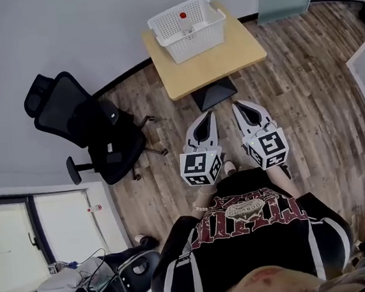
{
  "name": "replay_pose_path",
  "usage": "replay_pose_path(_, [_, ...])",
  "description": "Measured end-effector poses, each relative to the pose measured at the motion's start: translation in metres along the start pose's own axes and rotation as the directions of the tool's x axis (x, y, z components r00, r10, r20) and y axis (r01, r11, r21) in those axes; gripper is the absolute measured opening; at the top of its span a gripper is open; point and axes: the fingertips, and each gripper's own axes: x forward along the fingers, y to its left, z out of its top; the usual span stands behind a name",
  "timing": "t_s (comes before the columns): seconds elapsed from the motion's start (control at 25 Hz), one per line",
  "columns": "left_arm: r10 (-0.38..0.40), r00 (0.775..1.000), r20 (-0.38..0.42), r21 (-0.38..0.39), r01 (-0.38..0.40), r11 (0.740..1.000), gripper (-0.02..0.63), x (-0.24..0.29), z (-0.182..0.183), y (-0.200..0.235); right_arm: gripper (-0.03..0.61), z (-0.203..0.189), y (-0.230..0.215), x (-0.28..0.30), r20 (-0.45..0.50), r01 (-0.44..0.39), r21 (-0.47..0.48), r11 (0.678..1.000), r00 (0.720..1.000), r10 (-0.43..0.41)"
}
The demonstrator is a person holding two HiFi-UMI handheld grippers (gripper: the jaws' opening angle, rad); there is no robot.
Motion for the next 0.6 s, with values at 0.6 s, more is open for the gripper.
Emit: replay_pose_path(0.6, [0.024,1.0,0.01,0.001,-0.024,1.0,0.046,0.039,0.016,0.02,0.017,0.015,-0.024,0.04,0.013,-0.025,0.006,1.0,1.0,0.025])
